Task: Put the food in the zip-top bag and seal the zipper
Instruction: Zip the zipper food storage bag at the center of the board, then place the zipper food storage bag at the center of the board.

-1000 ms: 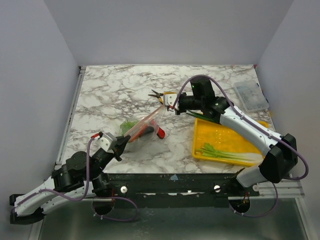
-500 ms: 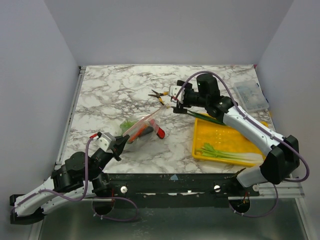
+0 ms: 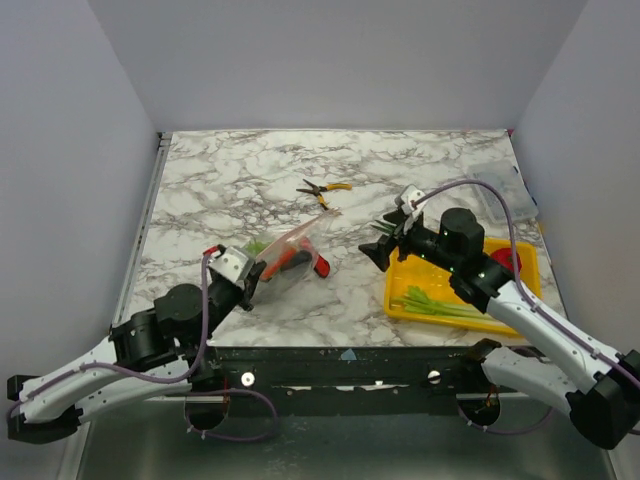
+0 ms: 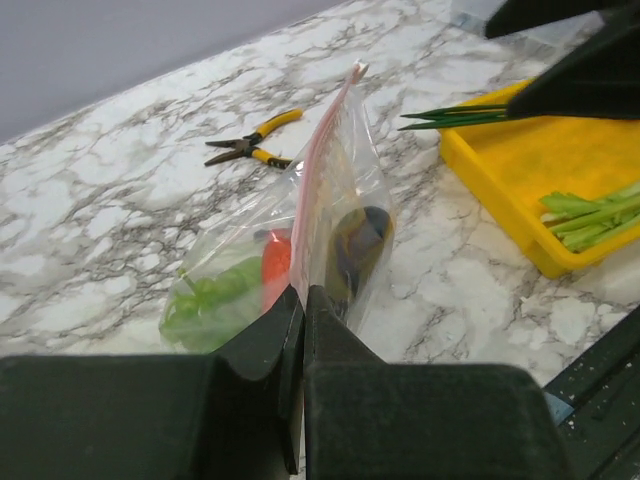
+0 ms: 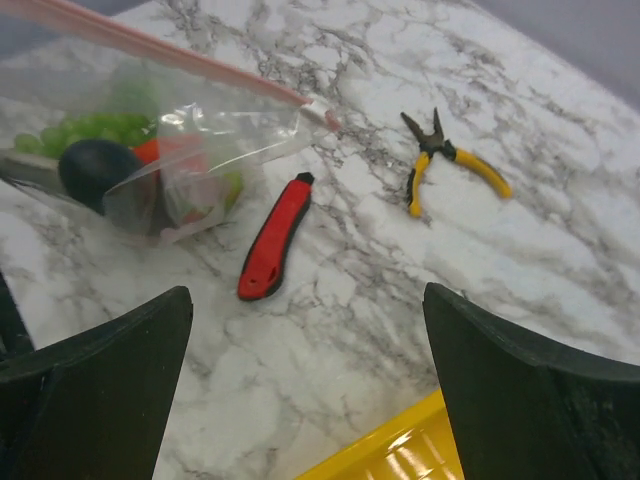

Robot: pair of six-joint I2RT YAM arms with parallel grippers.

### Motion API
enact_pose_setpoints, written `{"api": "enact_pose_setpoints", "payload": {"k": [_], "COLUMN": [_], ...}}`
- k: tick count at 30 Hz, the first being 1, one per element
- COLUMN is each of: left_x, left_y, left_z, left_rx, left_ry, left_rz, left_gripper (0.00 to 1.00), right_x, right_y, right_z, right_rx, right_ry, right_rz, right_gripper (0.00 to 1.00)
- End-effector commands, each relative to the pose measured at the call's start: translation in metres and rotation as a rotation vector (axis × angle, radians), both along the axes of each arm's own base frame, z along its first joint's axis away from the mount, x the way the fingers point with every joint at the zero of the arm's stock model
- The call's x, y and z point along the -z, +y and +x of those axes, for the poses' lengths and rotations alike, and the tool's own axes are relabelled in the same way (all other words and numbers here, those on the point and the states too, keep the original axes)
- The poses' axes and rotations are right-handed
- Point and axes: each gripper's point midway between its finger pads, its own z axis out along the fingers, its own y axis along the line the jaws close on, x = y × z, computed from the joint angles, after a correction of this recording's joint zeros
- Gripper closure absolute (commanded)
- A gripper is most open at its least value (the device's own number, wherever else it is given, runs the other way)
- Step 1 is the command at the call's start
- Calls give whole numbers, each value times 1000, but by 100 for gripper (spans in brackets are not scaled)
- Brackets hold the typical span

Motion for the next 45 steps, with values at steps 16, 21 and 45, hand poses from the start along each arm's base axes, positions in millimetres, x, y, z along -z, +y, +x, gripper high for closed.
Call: {"api": "enact_pose_setpoints", "payload": {"k": [16, 21, 45], "left_x": [-36, -74, 24], "left_y": [114, 137, 22], "left_z": [127, 143, 285], "left_rx": [-862, -1012, -830], "left_ry": [249, 183, 265], "left_rz": [197, 156, 567], "left_gripper": [100, 100, 100], "right_x": [-19, -25, -25], "right_y": [-65, -62, -67], "right_z": [-55, -64, -66], "right_rx": [289, 246, 262], "right_ry": [165, 168, 150], "right_rz": [333, 353, 372], "right_gripper": [0, 0, 0]}}
